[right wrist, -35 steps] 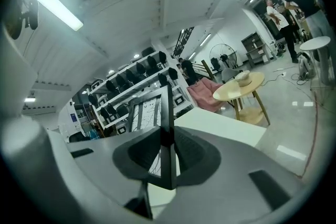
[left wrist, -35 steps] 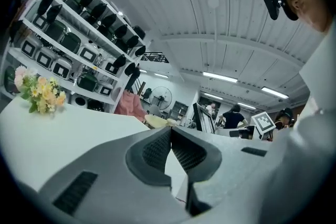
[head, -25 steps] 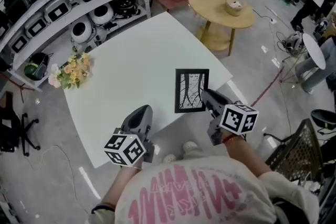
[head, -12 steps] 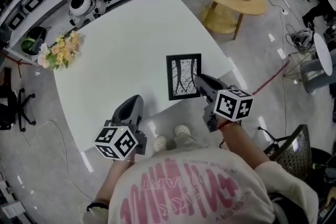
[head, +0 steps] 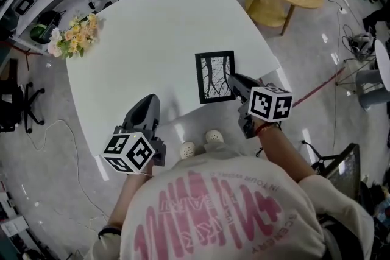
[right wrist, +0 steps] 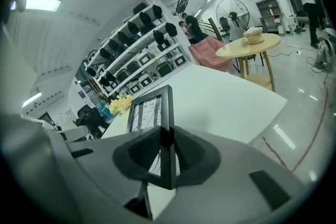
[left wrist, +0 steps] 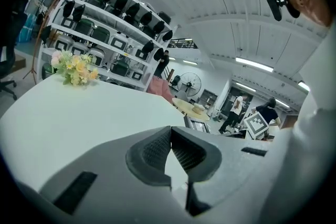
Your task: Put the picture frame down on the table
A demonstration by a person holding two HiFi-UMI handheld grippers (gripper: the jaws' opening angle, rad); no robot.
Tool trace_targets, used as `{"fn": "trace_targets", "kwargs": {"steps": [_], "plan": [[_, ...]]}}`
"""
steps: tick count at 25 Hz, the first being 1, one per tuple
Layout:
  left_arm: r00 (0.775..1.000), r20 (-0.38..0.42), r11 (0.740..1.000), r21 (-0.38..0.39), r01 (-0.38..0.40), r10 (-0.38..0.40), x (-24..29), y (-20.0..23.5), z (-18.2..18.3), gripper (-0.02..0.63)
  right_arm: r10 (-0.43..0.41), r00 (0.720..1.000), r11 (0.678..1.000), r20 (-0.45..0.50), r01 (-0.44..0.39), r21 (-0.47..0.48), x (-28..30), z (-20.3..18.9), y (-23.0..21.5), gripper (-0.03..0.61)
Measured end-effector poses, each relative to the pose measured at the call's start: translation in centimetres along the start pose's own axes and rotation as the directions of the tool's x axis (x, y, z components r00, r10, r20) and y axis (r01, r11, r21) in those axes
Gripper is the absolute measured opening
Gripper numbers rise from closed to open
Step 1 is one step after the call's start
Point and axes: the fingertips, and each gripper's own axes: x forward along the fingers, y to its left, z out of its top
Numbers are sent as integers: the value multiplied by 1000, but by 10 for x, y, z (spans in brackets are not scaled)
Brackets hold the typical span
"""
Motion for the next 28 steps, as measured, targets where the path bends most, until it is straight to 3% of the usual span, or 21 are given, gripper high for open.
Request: {"fn": "trace_targets", "kwargs": {"steps": [9, 28], "plan": [[998, 55, 1000, -10, -25, 26, -12, 3, 18, 3, -47, 997, 998, -62, 44, -50, 11, -9, -9, 86], [995, 96, 1000, -13, -29, 30, -16, 7, 34, 4, -87, 987, 996, -135, 82, -43, 21, -18, -20, 86]]}}
